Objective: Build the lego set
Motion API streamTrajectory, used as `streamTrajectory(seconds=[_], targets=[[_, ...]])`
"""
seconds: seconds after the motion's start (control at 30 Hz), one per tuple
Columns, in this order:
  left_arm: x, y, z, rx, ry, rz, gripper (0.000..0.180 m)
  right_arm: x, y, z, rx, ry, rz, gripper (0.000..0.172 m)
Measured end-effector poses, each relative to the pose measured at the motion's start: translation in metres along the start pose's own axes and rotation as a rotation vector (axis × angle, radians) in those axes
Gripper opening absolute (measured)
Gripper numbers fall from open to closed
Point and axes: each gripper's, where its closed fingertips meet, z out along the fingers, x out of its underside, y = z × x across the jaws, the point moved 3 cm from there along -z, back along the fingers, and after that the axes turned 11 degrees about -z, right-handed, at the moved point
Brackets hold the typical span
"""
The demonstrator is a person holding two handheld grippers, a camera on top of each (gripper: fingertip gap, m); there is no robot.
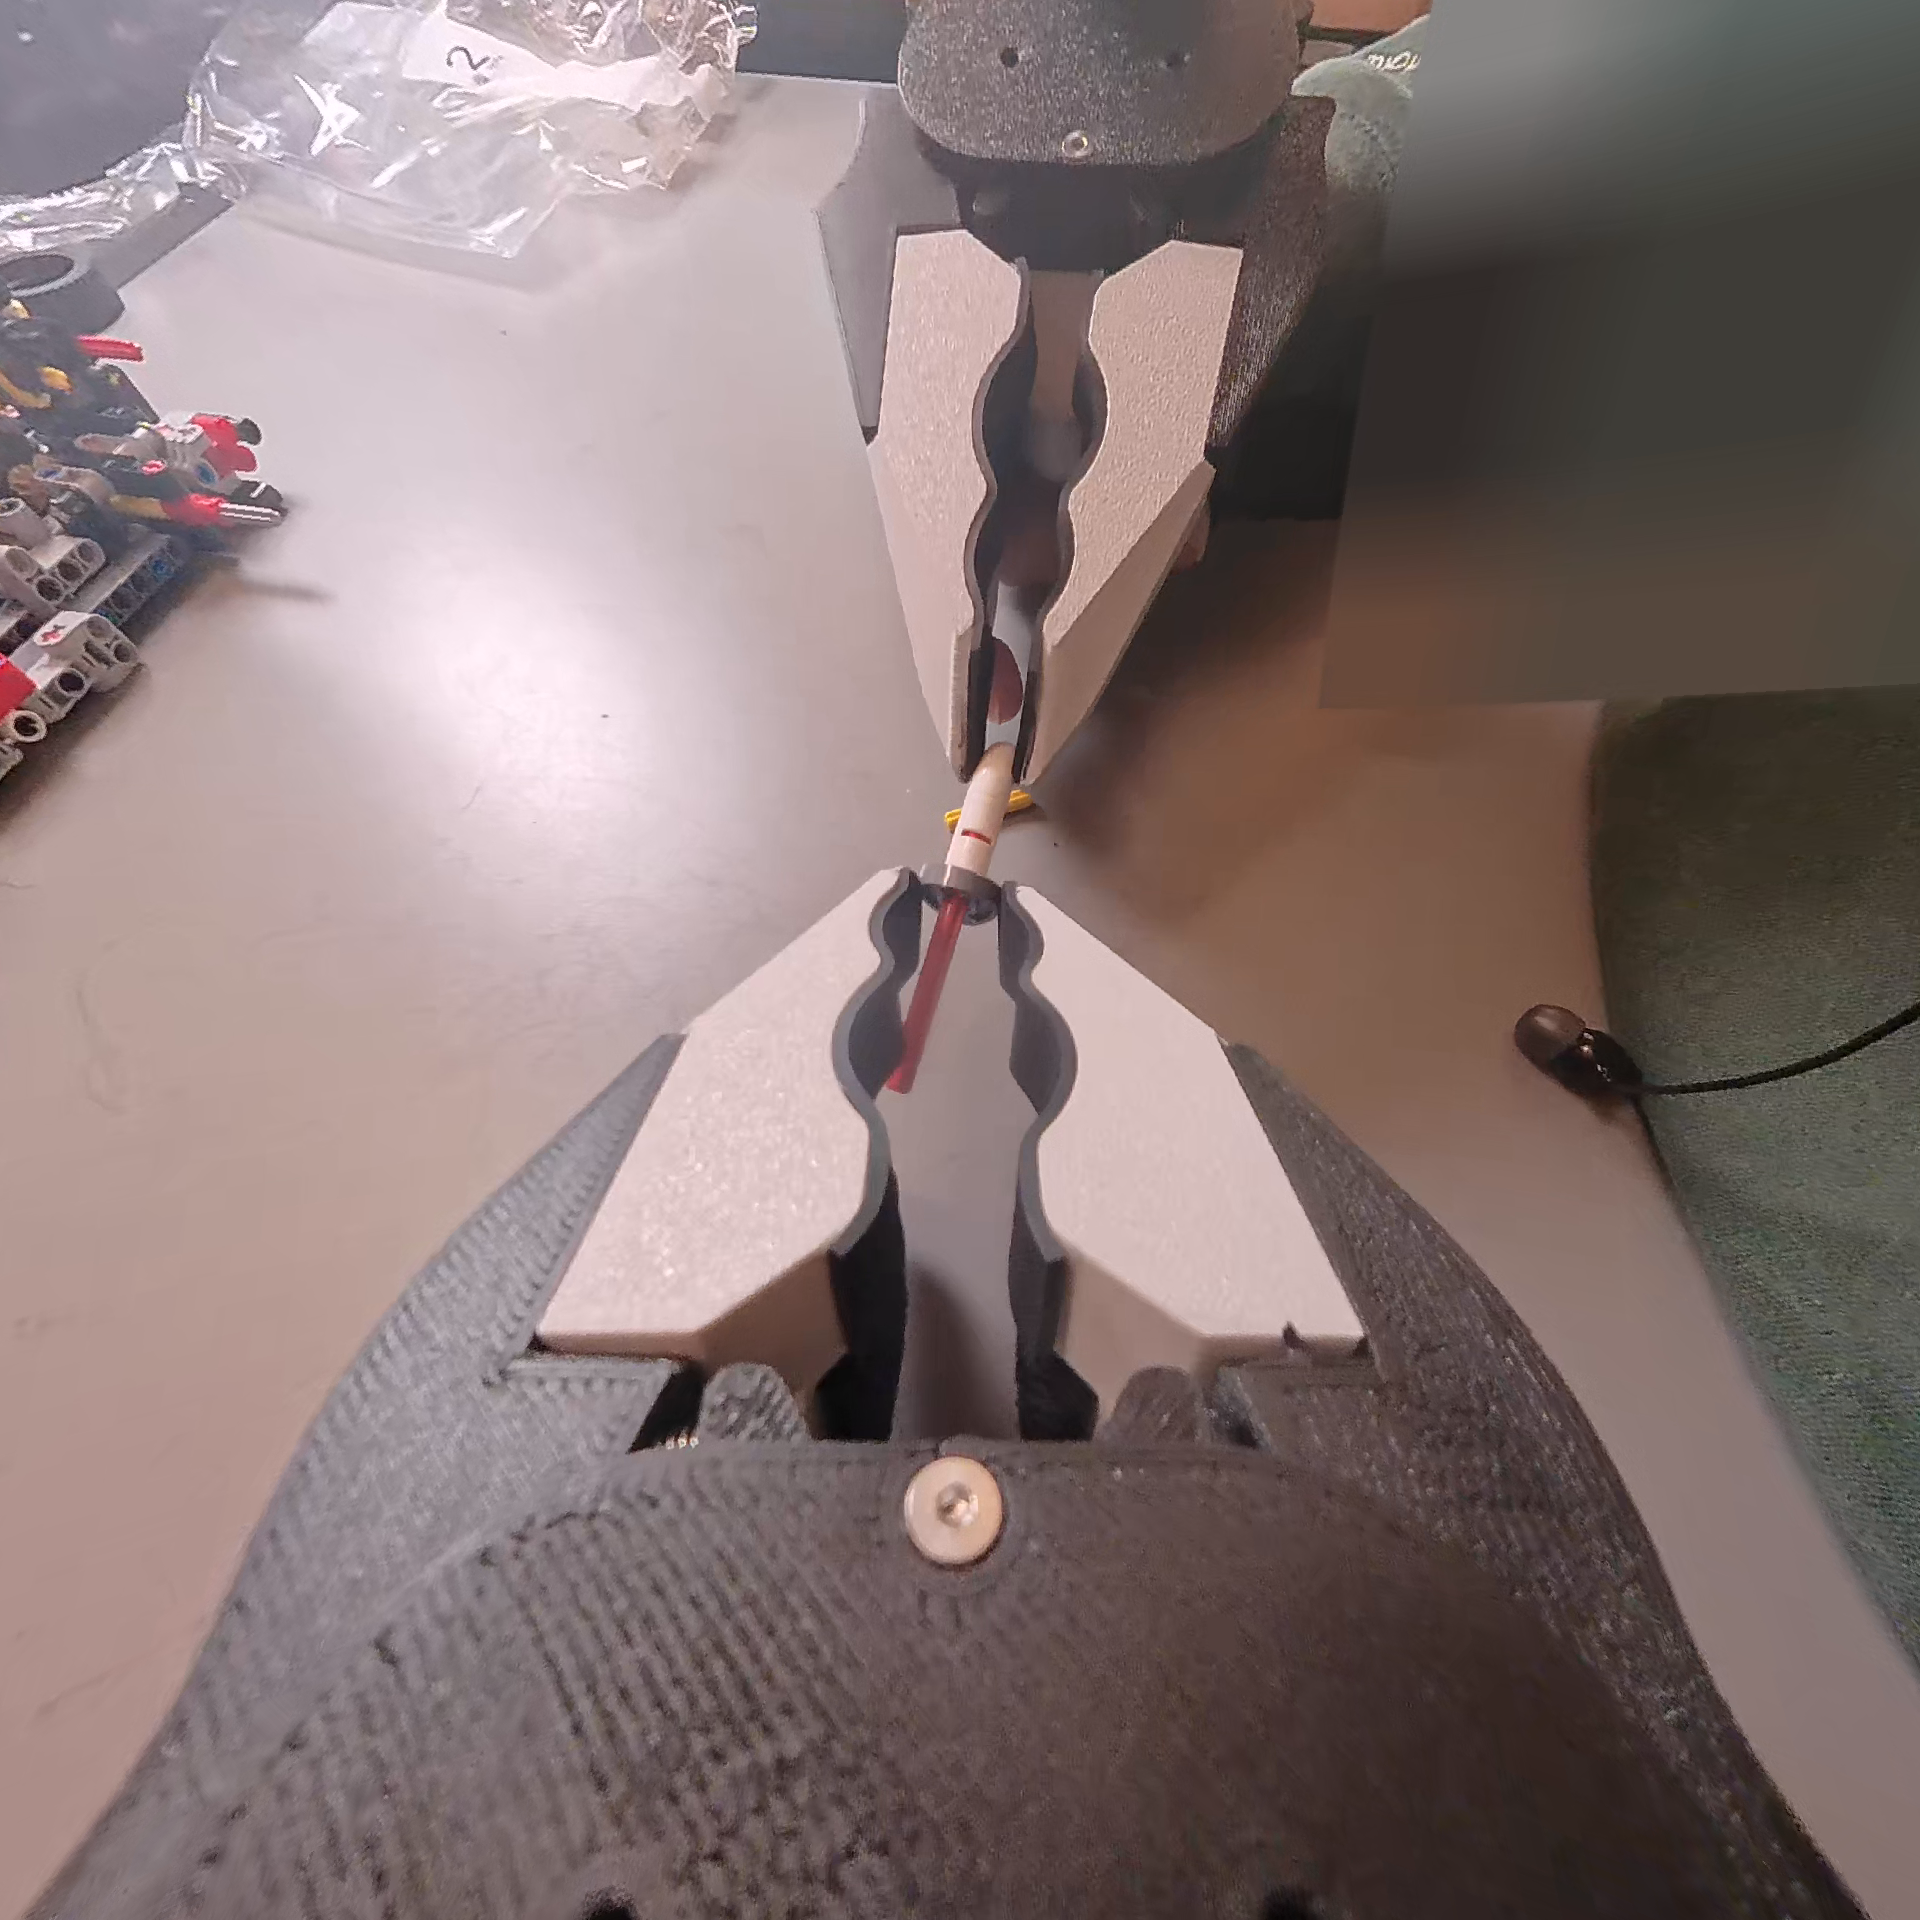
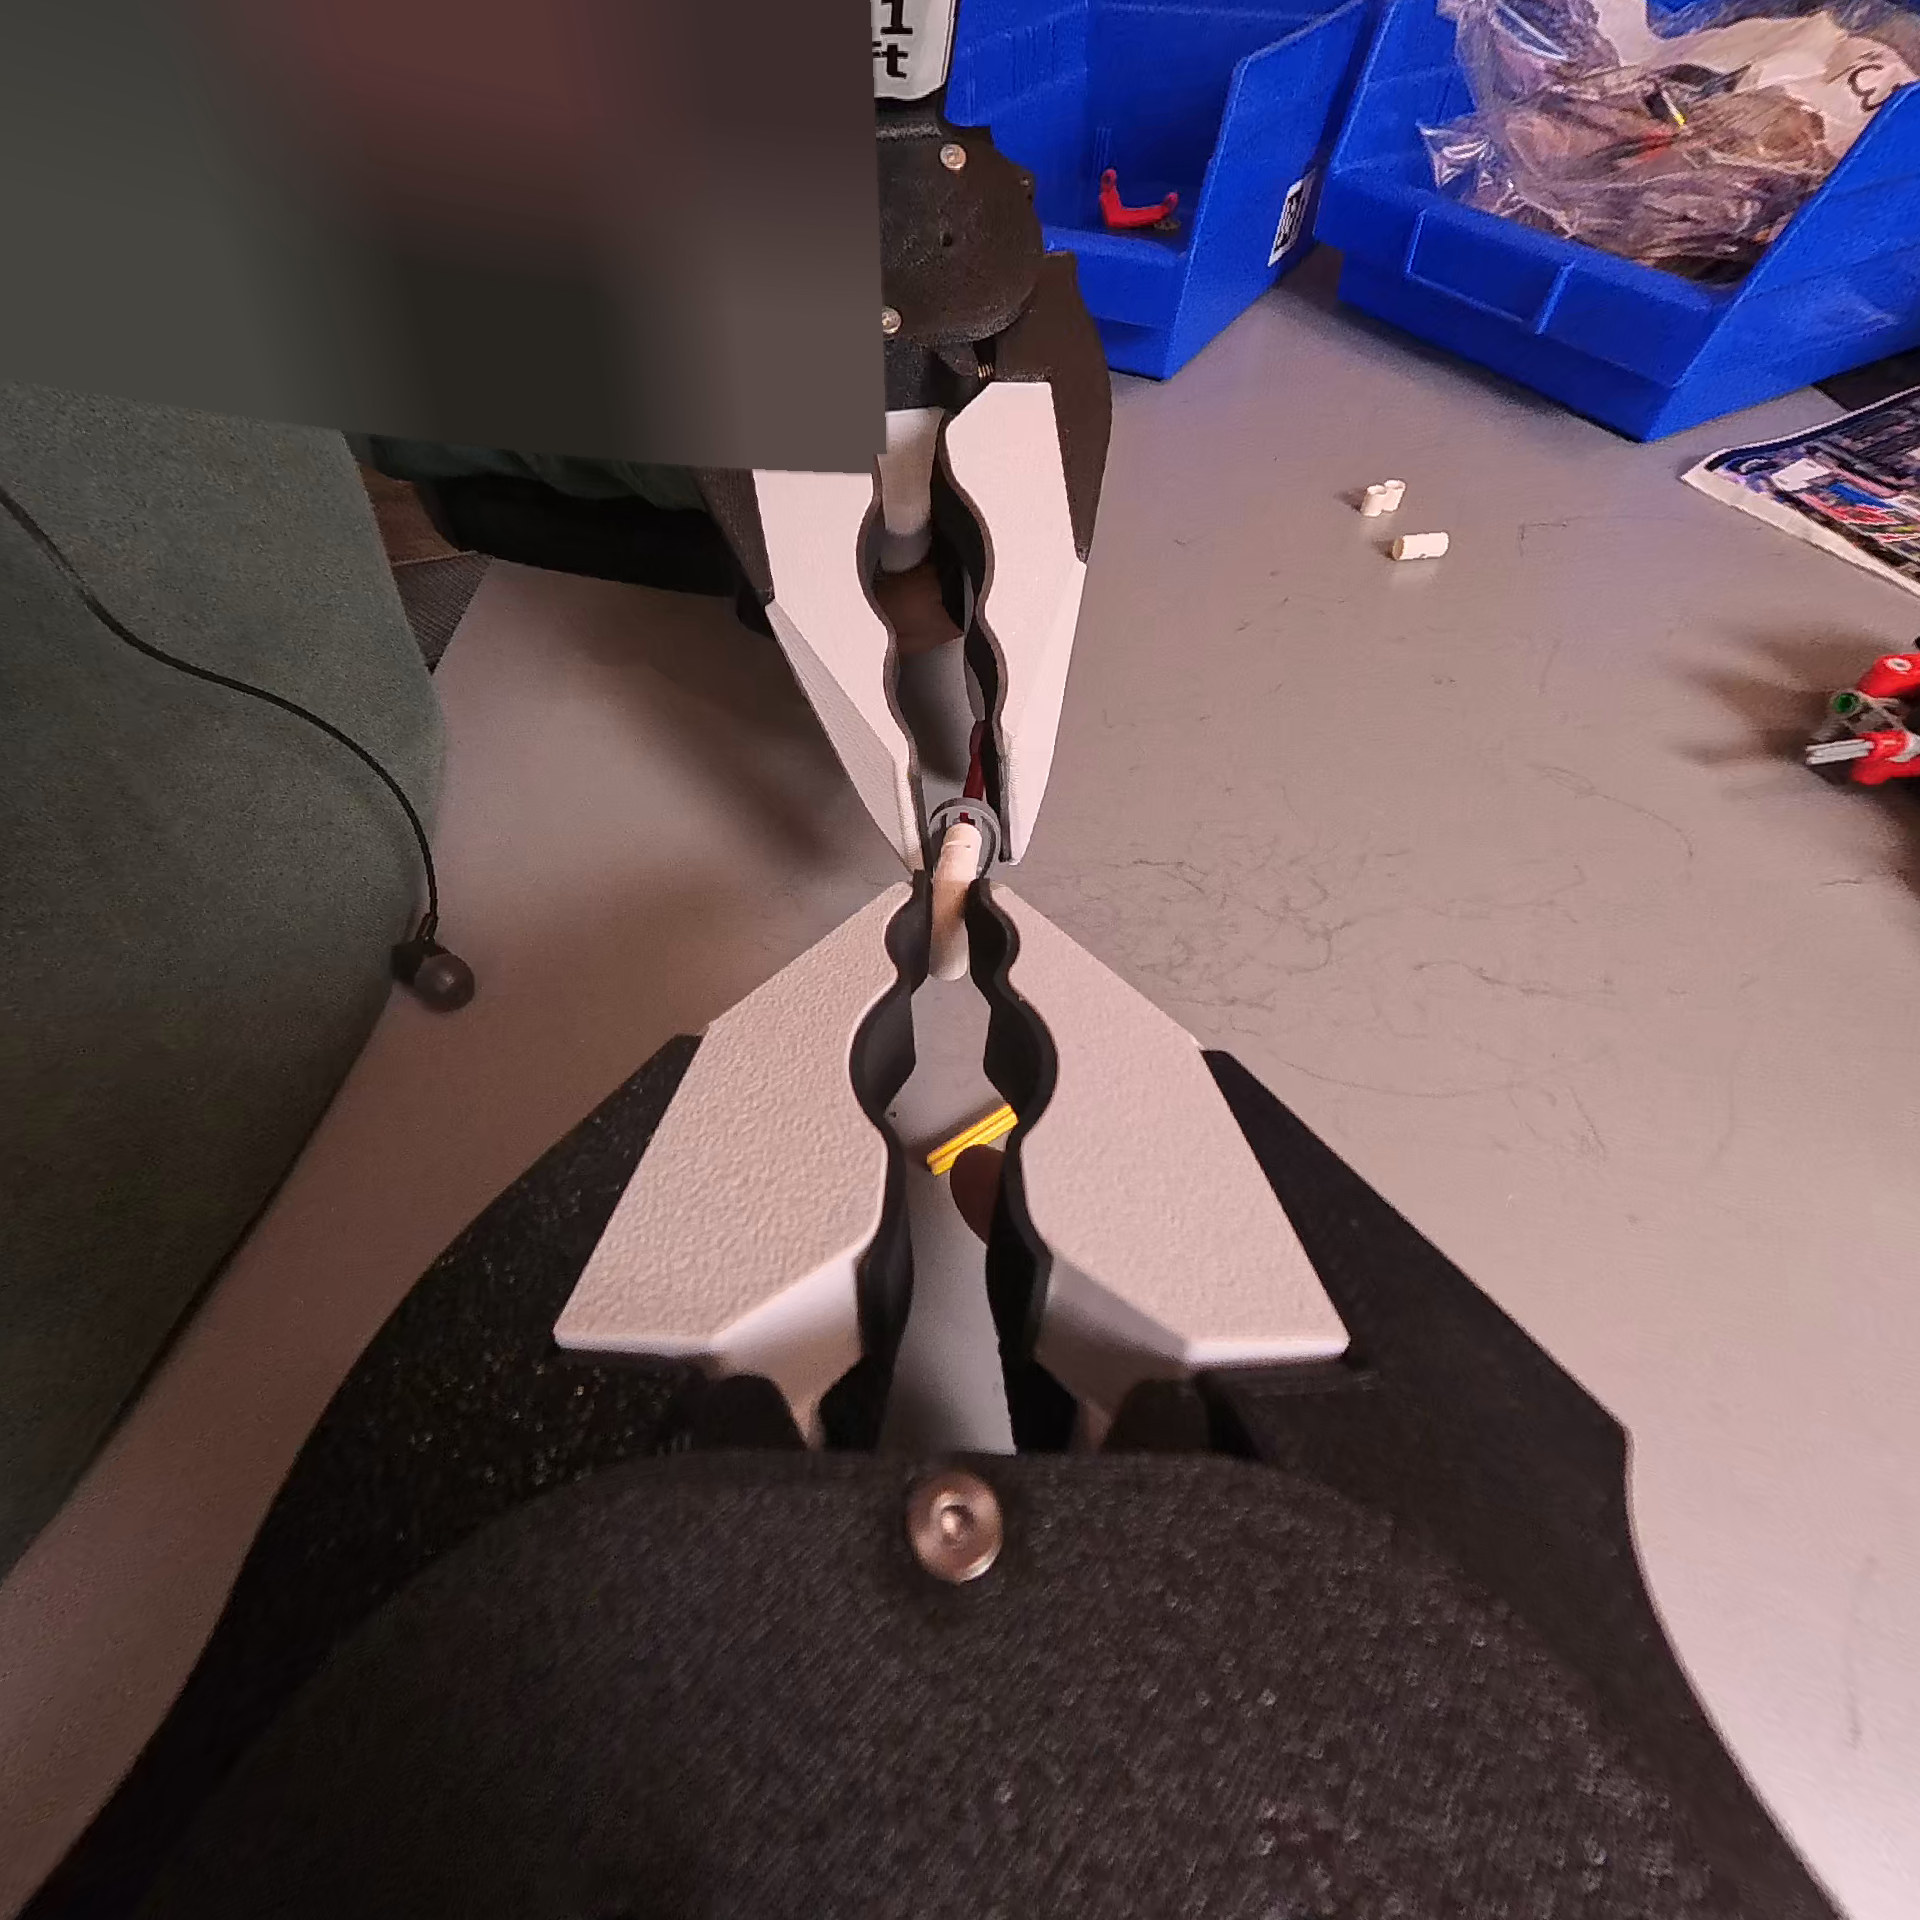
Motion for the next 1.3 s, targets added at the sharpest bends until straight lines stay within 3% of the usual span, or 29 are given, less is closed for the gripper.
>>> streamTrajectory(seconds=[0.2,0.27,0.33,0.47,0.6,0.67,0.77,0.97,1.13,1.3], targets=[[-0.005,0.004,-0.001,0.037,-0.014,-0.075,0.014,-0.005,-0.007,-0.005,0.004,-0.062,0.037,0.008],[-0.007,0.008,-0.003,0.052,-0.021,-0.133,0.014,-0.005,-0.005,-0.005,-0.021,-0.067,0.036,0.029],[-0.005,0.012,-0.004,0.062,-0.01,-0.187,0.014,-0.004,-0.004,-0.004,-0.026,-0.059,0.039,0.034],[-0.006,0.012,-0.006,0.116,-0.015,-0.274,0.014,-0.002,-0.011,-0.004,0.0,-0.054,0.08,0.028],[-0.01,0.008,-0.007,0.149,-0.033,-0.293,0.014,-0.002,-0.011,-0.001,-0.001,-0.04,0.085,0.007],[-0.012,0.007,-0.009,0.156,-0.052,-0.281,0.014,-0.004,-0.012,-0.002,-0.013,-0.062,0.139,0.006],[-0.027,0.007,-0.021,0.144,-0.172,-0.219,0.017,-0.018,-0.023,-0.013,-0.05,-0.22,0.349,0.005],[-0.05,0.013,-0.042,-0.022,-0.329,-0.038,0.015,-0.033,-0.04,-0.033,-0.159,-0.485,0.706,0.005],[-0.058,0.011,-0.049,-0.081,-0.39,0.018,0.009,-0.035,-0.035,-0.029,-0.189,-0.485,0.736,0.005],[-0.056,0.006,-0.044,-0.039,-0.37,-0.005,0.007,-0.032,-0.032,-0.024,-0.16,-0.436,0.683,0.005]])
